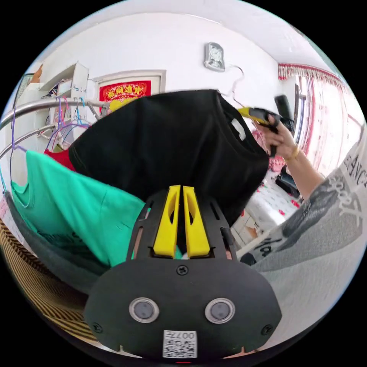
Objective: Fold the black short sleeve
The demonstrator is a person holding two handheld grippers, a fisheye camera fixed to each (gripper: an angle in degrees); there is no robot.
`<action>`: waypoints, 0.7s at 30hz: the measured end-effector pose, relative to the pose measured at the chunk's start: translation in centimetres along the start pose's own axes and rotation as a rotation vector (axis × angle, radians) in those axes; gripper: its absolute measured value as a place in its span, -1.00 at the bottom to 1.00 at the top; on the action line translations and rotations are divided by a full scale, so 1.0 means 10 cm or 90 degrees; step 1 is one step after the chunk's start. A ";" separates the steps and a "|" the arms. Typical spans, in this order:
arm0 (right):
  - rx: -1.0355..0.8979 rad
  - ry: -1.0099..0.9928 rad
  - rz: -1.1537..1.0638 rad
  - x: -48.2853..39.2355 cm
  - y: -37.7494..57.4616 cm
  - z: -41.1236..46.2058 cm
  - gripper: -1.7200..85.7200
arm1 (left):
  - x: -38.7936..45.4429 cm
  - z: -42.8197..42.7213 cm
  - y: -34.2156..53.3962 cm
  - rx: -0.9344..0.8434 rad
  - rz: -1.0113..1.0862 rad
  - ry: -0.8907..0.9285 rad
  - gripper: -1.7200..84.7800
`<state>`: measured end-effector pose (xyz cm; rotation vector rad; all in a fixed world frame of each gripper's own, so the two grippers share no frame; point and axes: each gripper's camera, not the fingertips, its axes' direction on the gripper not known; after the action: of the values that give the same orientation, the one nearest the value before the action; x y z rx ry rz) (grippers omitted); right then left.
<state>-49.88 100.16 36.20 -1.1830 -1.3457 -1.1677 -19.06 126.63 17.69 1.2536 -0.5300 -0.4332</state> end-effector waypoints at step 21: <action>-0.008 0.420 0.214 -1.67 1.49 -4.88 -0.97 | 3.61 2.25 -2.14 0.064 0.267 0.572 -0.63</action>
<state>-30.68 51.41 24.40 -0.8705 -0.6161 -1.1738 -3.90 82.78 6.98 1.2483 -0.0276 0.5116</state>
